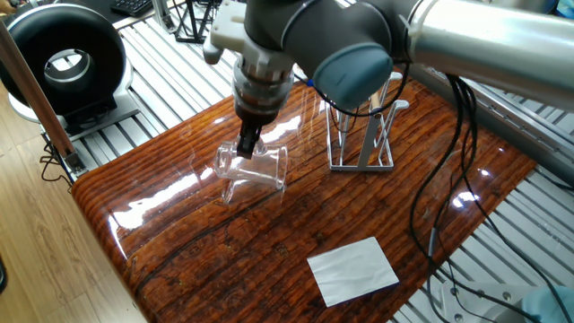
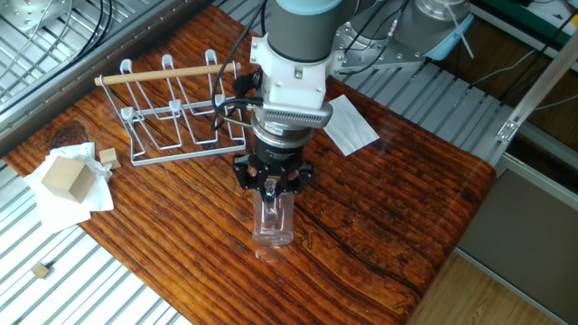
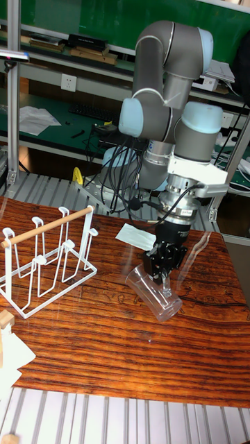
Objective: Put the cup on the cup rack
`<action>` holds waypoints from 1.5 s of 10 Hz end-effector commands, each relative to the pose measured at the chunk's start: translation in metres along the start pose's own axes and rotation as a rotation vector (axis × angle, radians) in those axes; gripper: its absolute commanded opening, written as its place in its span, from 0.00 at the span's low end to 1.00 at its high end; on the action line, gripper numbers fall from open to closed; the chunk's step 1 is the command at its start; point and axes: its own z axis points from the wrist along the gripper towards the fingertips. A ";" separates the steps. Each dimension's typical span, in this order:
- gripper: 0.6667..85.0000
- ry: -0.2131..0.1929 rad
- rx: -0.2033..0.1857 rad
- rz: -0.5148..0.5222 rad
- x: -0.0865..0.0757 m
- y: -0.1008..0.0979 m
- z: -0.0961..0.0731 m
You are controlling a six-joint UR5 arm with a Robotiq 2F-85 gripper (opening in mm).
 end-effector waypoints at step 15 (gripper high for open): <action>0.16 -0.028 0.023 -0.027 0.001 -0.006 0.008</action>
